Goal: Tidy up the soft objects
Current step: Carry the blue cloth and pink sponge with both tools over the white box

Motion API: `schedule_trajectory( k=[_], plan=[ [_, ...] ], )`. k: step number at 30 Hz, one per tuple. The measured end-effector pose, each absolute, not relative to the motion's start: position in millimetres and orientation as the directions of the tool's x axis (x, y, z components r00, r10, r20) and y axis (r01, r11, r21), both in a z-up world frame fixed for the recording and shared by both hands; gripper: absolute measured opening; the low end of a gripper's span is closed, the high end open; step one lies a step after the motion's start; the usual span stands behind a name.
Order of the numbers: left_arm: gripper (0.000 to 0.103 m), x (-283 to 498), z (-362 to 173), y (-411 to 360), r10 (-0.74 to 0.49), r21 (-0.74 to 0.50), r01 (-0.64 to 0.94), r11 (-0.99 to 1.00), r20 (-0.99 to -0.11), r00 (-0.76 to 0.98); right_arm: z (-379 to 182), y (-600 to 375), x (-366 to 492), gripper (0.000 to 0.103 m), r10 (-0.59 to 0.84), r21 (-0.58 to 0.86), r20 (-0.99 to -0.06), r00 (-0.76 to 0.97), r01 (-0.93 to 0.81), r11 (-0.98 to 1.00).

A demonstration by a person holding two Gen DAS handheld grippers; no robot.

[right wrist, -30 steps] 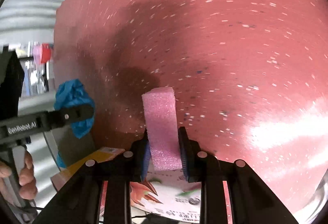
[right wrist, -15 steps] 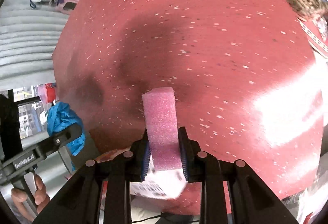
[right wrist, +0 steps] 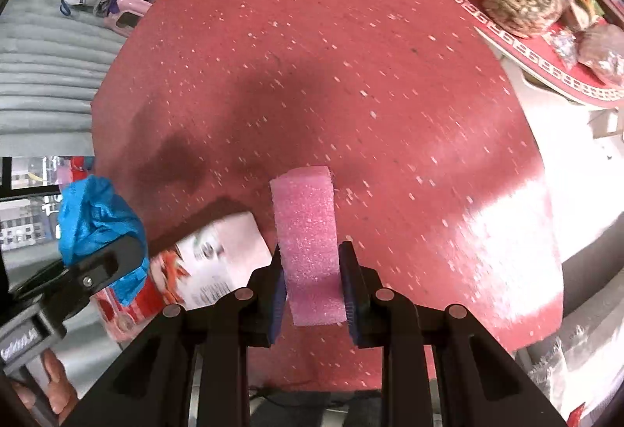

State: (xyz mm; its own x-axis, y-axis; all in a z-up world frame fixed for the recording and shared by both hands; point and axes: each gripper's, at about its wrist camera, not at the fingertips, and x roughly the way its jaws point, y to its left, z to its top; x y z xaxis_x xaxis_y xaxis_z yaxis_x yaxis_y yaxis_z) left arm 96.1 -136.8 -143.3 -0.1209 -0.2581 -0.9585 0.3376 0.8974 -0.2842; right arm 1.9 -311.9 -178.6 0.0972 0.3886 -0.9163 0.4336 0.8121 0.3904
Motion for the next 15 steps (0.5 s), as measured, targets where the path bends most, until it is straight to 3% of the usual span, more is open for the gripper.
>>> schedule_trajectory(
  k=[7, 15],
  plan=[
    [0.039, 44, -141, -134, -0.217, -0.249, 0.474, 0.844, -0.968, -0.122, -175, -294, -48, 0.027, 0.374, 0.380, -0.920, 0.114, 0.489, 0.785],
    [0.039, -13, -139, -102, -0.226, -0.292, 0.547, 0.784, -0.956, -0.187, -167, -258, -90, 0.027, 0.360, 0.365, -0.926, 0.111, 0.503, 0.784]
  ],
)
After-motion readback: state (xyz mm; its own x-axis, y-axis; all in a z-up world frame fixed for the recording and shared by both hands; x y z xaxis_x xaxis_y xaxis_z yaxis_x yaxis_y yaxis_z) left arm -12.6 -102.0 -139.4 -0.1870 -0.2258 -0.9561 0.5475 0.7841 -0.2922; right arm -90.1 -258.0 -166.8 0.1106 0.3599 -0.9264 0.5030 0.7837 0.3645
